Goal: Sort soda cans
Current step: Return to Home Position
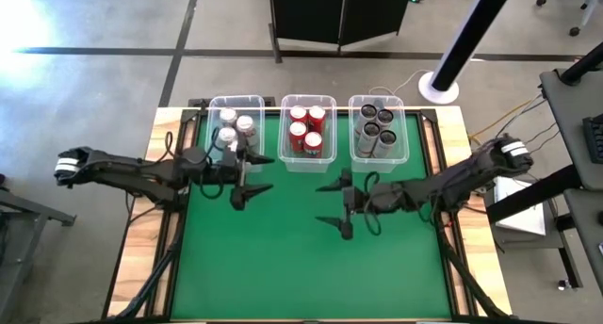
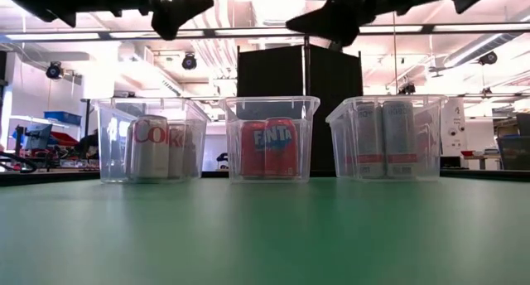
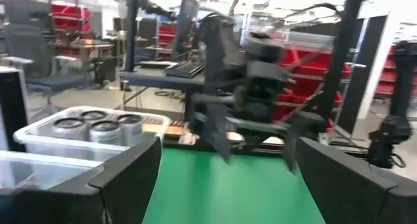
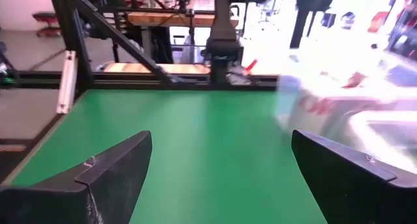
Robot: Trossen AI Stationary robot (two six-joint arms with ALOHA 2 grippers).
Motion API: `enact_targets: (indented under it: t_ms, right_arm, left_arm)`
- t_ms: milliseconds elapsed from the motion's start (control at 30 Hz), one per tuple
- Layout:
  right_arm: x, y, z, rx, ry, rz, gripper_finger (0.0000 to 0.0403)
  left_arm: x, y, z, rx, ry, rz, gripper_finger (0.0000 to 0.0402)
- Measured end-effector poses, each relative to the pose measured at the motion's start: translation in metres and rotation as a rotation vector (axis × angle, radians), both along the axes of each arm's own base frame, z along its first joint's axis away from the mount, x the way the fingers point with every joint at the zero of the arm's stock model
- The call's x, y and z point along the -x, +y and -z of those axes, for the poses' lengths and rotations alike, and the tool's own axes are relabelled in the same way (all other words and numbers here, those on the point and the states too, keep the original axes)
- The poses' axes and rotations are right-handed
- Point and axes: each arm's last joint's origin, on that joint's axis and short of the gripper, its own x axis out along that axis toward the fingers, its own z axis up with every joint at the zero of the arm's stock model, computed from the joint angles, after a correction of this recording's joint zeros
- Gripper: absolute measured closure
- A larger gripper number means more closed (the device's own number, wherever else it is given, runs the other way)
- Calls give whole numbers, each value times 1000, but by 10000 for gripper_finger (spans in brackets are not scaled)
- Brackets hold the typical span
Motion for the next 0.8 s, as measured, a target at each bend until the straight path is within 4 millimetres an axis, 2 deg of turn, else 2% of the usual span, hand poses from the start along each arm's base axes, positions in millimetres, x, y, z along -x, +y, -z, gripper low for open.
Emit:
enact_targets:
  t_ms: [167, 267, 433, 533, 633, 800]
  right_arm:
    - [24, -19, -19, 87, -10, 19, 39]
    - [46, -25, -21, 87, -25, 26, 39]
    - [93, -19, -6, 100, -49, 66, 39]
    - [121, -20, 1, 121, -87, 74, 39]
    - [140, -31, 2, 74, -134, 98, 39]
    - [158, -56, 15, 34, -49, 130, 39]
  left_arm:
    - [2, -10, 0, -20, -46, 46, 64]
    - [3, -13, 6, -20, -33, 61, 64]
    - [4, -14, 20, -23, -11, 59, 64]
    - [8, -12, 26, -14, -71, 1, 64]
    - [9, -10, 35, 8, -115, -40, 64]
    - [1, -3, 46, 19, -152, -89, 71]
